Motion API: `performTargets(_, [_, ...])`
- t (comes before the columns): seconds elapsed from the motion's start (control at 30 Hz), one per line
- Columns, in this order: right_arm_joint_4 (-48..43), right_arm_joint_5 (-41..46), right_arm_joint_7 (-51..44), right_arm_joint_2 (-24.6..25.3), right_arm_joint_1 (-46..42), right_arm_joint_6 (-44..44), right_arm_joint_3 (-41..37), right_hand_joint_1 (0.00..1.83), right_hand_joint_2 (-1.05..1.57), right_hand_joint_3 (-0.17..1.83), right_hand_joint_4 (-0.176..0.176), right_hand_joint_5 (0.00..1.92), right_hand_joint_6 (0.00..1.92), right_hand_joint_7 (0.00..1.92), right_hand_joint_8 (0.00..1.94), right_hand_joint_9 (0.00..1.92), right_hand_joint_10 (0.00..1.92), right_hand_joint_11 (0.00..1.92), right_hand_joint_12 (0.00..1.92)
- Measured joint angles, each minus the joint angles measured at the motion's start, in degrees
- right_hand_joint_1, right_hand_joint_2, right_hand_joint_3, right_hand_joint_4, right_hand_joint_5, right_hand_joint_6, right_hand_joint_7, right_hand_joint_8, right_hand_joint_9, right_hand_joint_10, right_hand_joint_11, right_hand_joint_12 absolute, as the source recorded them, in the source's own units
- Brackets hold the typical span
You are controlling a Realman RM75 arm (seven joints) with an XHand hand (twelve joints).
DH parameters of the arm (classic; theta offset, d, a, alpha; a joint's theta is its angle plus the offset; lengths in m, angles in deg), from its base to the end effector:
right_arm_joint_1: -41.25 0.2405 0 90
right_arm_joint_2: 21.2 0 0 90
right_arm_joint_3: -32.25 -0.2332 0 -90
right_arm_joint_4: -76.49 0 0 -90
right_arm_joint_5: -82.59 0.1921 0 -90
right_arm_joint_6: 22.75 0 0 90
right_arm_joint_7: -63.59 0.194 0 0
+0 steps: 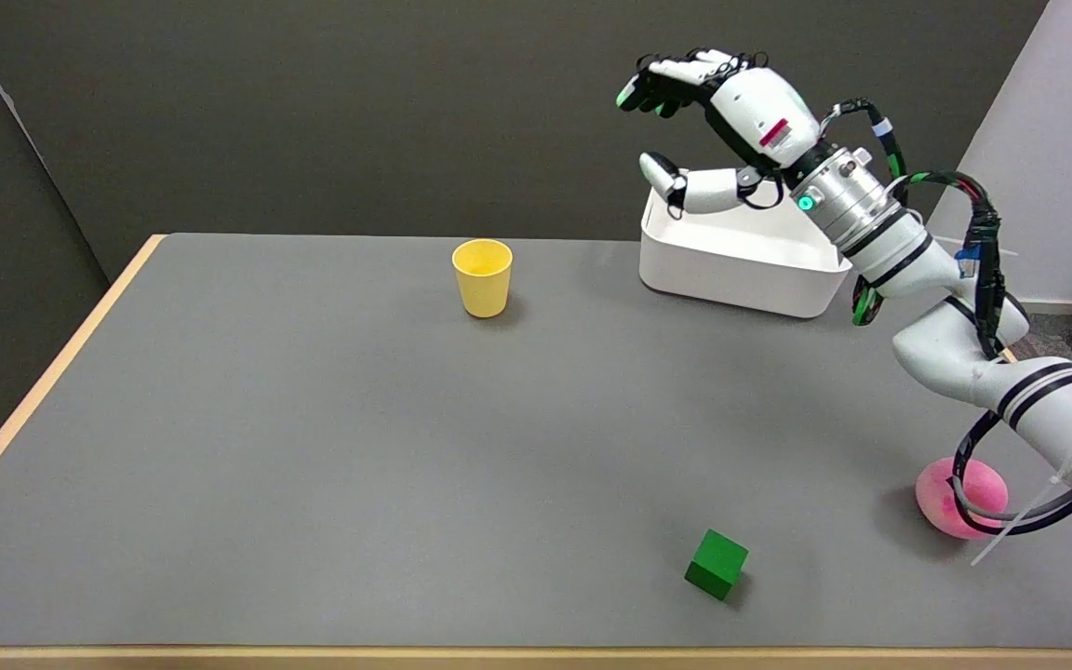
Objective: Pick up the yellow cup.
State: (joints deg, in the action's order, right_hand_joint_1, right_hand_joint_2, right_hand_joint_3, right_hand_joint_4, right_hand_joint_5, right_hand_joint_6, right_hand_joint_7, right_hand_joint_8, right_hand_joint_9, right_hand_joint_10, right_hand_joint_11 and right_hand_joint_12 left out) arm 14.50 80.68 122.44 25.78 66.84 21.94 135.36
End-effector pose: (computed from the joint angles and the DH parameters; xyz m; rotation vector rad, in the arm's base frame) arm -0.0799 -0.4209 0.3610 1.9767 0.2020 0.5168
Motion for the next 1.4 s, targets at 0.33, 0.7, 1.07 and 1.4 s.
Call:
performTargets(0.33, [-2.83, -3.38, -0.76, -0.06, 1.20, -7.27, 4.38, 0.71, 0.79, 0.91, 0.160, 0.39, 0.90, 0.52, 0.62, 0.54, 1.09, 0.35, 1.45])
performTargets(0.7, [-1.93, -6.06, -10.24, 6.20, 5.20, -19.67, 11.06, 0.74, 0.75, 0.95, 0.122, 0.30, 0.70, 0.30, 0.34, 0.29, 0.70, 0.14, 1.21])
performTargets(1.07, [3.25, -7.16, -18.36, 14.86, 9.55, -27.18, 15.86, 0.63, 0.70, 1.03, 0.096, 0.22, 0.51, 0.25, 0.33, 0.25, 0.68, 0.13, 1.13])
performTargets(1.4, [5.63, -7.58, -21.57, 19.44, 12.99, -29.86, 18.92, 0.61, 0.66, 0.98, 0.079, 0.10, 0.35, 0.15, 0.25, 0.16, 0.59, 0.05, 1.11])
